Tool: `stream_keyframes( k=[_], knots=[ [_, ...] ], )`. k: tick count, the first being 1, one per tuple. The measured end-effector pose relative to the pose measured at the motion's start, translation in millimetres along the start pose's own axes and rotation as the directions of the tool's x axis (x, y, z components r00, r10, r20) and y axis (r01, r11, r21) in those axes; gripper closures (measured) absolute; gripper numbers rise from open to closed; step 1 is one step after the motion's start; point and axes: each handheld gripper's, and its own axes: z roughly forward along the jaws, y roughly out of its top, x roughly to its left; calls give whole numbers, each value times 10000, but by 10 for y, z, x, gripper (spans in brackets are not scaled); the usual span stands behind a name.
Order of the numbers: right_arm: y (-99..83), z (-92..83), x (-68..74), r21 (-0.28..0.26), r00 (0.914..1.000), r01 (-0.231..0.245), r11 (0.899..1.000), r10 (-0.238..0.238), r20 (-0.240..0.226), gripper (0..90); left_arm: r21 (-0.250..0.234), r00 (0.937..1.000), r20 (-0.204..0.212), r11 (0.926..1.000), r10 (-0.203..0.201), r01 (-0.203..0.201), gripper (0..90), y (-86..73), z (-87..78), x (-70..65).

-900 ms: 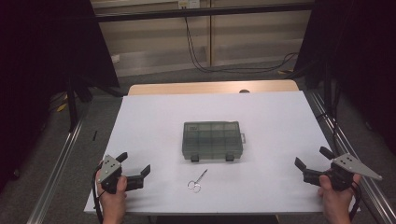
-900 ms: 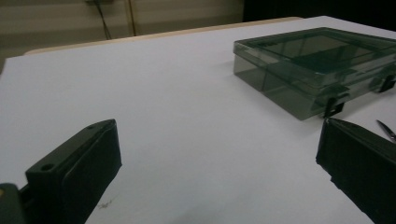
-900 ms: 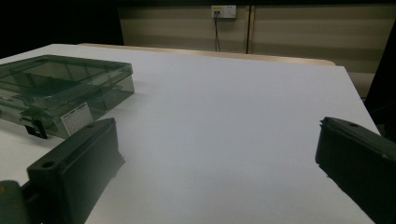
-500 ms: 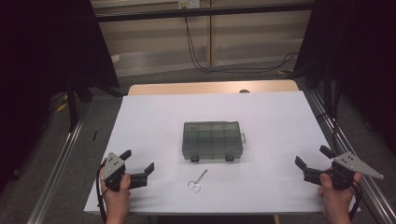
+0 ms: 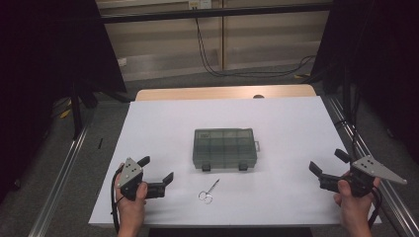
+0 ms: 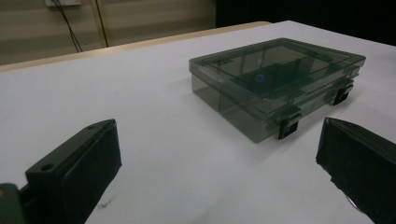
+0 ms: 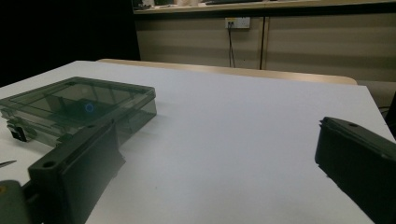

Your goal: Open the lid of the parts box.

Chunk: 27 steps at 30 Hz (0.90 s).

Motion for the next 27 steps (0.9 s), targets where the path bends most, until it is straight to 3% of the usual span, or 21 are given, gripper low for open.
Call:
stream_keyframes(
  k=[27],
  knots=[
    [437,382,333,-332,9942,569,9978,-597,-898,0,-572,9990,404,9983,170,-146,0,469,312,-79]
  ],
)
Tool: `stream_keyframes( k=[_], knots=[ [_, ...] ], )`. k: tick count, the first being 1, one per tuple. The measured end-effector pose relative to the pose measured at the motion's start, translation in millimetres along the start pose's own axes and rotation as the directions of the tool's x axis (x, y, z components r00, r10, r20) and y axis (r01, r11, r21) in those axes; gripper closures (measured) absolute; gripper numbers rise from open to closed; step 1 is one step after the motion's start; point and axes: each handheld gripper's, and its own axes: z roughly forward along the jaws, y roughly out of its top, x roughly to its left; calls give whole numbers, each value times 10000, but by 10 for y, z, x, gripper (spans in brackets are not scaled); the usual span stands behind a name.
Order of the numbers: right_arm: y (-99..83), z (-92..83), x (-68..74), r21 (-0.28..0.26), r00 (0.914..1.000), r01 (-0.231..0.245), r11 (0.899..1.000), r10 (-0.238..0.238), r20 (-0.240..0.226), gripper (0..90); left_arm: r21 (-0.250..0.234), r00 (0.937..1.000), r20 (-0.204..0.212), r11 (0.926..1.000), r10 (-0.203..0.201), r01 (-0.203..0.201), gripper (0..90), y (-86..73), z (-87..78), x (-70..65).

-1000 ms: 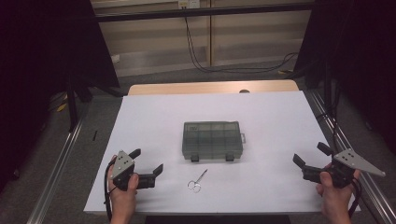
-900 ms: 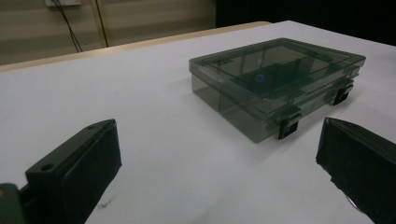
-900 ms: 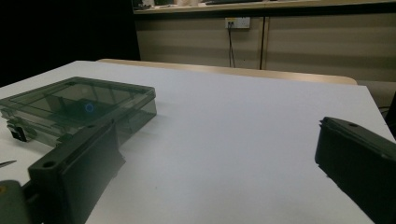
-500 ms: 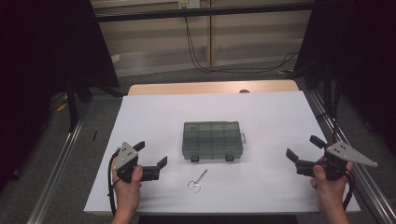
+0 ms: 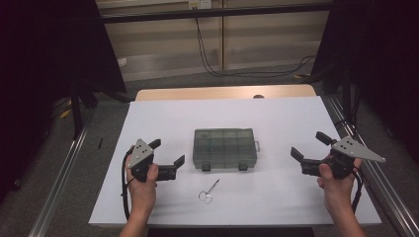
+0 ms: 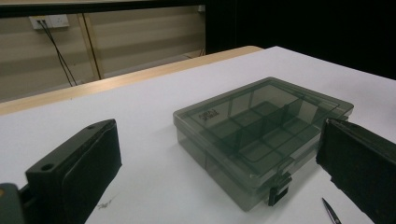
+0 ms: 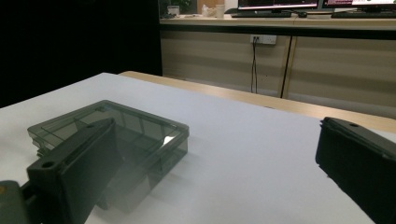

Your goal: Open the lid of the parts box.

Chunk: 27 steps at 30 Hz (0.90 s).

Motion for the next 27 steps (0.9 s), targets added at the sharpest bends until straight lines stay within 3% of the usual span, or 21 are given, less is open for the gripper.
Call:
stream_keyframes(
  k=[12,19,21,24,26,27],
  knots=[
    [223,174,98,-284,10000,-34,9996,32,-94,0,-92,9996,265,10000,-6,8,0,109,146,-58],
    [322,281,160,-250,9996,-3,9997,-4,-278,2,-270,9983,528,9993,-230,245,0,128,199,-76],
    [333,307,172,-240,9991,-96,9997,86,-420,10,-195,9986,456,9994,-276,285,0,123,206,-76],
    [318,336,189,-182,9979,-171,9997,159,-635,37,-73,9964,740,9991,-415,422,0,114,212,-82],
    [299,348,210,-219,9975,-151,9996,136,-691,22,72,9977,510,9990,-446,443,10,114,212,-100],
    [294,357,224,-187,9980,-150,9997,138,-618,23,69,9964,620,9983,-577,573,28,111,207,-104]
  ],
)
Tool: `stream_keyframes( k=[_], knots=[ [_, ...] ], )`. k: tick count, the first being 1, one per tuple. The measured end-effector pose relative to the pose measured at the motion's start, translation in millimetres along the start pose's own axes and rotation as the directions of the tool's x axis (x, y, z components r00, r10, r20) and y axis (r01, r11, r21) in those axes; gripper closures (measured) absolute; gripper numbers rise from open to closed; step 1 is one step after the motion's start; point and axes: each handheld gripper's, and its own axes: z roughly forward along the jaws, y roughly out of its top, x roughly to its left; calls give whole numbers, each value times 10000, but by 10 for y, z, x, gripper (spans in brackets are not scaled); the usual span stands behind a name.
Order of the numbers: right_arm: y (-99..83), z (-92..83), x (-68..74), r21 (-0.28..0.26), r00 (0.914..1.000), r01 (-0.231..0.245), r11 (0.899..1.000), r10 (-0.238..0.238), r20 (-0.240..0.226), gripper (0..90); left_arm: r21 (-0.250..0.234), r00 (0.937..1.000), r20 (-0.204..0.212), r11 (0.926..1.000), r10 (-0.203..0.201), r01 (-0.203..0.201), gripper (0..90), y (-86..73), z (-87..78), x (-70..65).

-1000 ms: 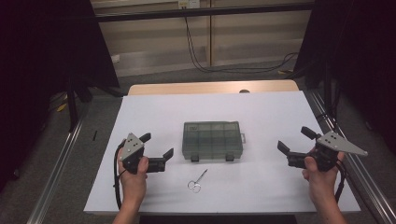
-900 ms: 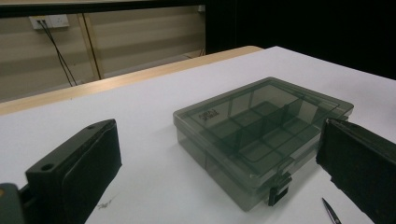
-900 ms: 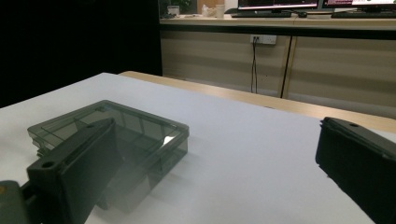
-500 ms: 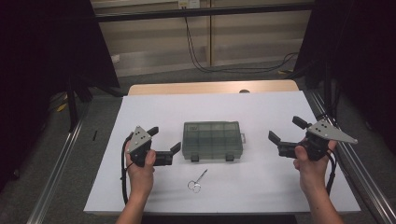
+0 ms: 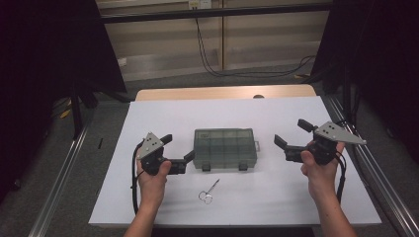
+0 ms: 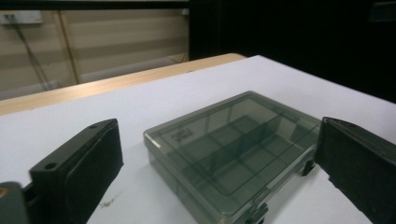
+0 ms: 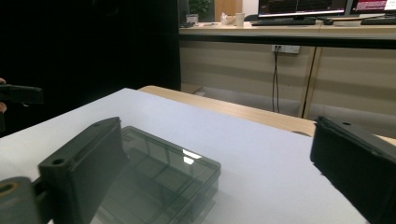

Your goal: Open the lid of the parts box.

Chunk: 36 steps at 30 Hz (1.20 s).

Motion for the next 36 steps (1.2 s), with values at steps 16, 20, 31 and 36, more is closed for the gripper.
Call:
stream_keyframes(
  k=[16,20,31,36],
  knots=[
    [-224,116,119,1467,9969,668,9869,-597,-518,783,1184,9970,772,9930,-44,-48,801,-209,43,-69],
    [-294,149,78,1867,9944,569,9808,-390,-980,873,1448,9975,673,9890,213,-309,887,-230,46,-63],
    [-443,225,34,2844,9921,582,9569,-238,-1229,900,1956,9976,541,9802,-422,309,900,-334,85,36],
    [-500,251,20,3118,9919,588,9483,-203,-1253,900,2254,9971,500,9732,-570,444,900,-370,95,95]
  ],
)
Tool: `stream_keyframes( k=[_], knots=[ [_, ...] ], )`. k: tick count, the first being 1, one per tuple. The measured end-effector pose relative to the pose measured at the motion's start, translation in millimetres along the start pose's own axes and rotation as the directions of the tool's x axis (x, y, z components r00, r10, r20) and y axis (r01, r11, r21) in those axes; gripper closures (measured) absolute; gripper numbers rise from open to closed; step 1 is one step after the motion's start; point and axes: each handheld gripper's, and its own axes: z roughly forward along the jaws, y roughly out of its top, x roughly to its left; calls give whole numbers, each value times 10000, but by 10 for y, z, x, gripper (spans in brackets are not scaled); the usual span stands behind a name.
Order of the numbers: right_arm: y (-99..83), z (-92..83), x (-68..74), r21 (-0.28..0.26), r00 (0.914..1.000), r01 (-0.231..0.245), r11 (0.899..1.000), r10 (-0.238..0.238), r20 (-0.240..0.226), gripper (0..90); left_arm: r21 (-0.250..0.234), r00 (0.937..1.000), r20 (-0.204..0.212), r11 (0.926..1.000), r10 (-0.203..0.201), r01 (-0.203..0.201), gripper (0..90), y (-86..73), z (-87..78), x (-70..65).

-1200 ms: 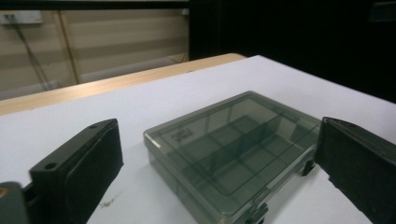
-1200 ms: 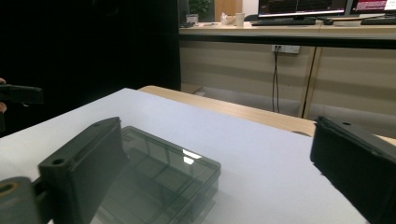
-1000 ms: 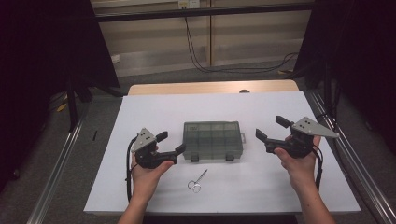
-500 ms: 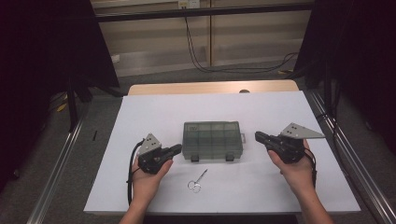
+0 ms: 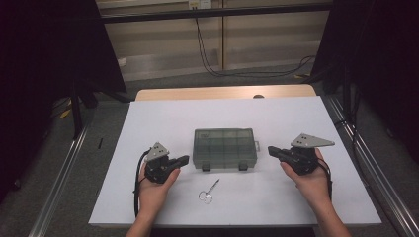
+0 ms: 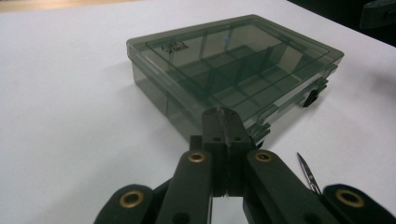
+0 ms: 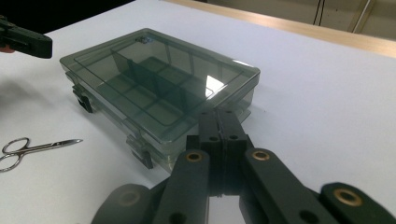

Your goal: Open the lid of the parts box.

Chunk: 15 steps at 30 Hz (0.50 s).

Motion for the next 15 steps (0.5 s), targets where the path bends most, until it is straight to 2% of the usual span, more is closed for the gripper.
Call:
stream_keyframes(
  k=[2,4,7,13,15],
  knots=[
    [-17,22,-2,98,10000,42,9999,-42,-2,900,112,9997,-203,9999,-124,127,900,-17,18,11],
    [-24,28,-2,177,10000,37,9998,-36,-28,900,213,9998,-202,9997,-88,92,900,-22,19,23],
    [-49,66,13,371,9999,136,9992,-134,-59,900,337,9991,-311,9990,-290,300,900,-48,44,45],
    [-80,128,47,780,9993,363,9963,-352,-144,900,598,9990,-276,9975,-362,378,900,-75,77,70],
    [-106,183,70,1167,9989,458,9921,-439,-183,900,700,9989,-272,9967,-387,405,900,-83,95,72]
  ],
)
